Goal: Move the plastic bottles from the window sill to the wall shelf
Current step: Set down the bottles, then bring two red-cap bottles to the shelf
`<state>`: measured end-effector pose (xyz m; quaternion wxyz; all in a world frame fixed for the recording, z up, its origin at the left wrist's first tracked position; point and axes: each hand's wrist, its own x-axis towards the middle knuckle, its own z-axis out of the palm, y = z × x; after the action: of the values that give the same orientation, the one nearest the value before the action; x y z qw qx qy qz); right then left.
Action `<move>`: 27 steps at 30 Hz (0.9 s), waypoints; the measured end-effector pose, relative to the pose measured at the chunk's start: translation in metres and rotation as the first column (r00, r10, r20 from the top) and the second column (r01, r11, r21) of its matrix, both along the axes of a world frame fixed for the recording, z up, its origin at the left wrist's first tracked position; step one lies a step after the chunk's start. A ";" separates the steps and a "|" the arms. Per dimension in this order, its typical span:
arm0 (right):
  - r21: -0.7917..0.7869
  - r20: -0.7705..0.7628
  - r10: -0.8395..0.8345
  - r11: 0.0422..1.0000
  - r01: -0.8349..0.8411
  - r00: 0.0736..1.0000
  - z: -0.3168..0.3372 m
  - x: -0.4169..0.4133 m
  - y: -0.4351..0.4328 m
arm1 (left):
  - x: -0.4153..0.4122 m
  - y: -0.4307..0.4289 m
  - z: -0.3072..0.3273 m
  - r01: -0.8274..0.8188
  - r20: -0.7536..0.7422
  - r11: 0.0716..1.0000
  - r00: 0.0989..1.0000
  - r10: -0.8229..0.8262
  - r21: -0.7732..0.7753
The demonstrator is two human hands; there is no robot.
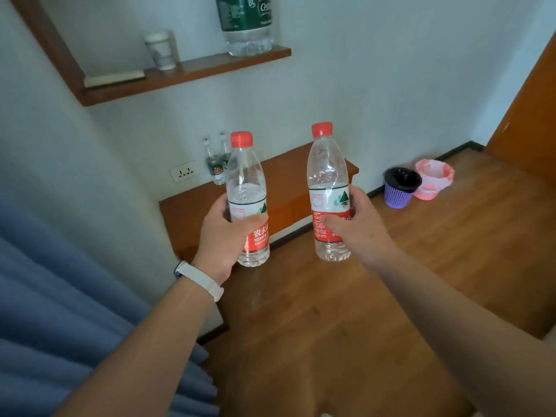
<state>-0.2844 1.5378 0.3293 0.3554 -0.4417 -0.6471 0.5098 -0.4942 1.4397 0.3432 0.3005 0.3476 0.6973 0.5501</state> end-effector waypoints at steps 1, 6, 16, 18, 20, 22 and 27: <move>0.005 0.003 0.002 1.000 -0.002 1.000 0.002 0.001 0.013 | 0.000 0.012 0.001 -0.003 -0.001 1.000 1.000 0.003 0.005; 0.019 -0.019 0.024 1.000 -0.024 1.000 0.009 0.002 0.062 | 0.002 0.061 0.009 -0.012 0.003 0.999 1.000 0.012 0.051; -0.025 -0.003 -0.016 1.000 0.016 1.000 -0.004 -0.023 0.139 | -0.028 0.142 0.001 0.006 -0.008 0.999 1.000 -0.006 0.048; -0.038 -0.005 -0.006 0.999 0.006 1.000 -0.011 -0.035 0.154 | -0.041 0.158 -0.006 0.022 0.014 0.999 1.000 -0.023 0.044; -0.044 -0.010 0.003 0.999 -0.003 1.000 -0.016 -0.048 0.169 | -0.056 0.176 -0.014 0.019 0.037 0.999 0.999 -0.021 0.047; -0.044 -0.001 -0.008 0.999 0.008 1.000 -0.020 -0.064 0.187 | -0.072 0.196 -0.021 0.017 0.058 0.998 0.998 -0.021 0.058; -0.055 0.048 -0.029 0.998 0.032 0.998 -0.025 -0.109 0.231 | -0.120 0.243 -0.038 0.036 0.127 0.997 0.991 -0.045 0.070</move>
<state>-0.3933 1.7689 0.3044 0.3355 -0.4729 -0.6341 0.5116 -0.6143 1.6827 0.3054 0.3439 0.3356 0.6502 0.5885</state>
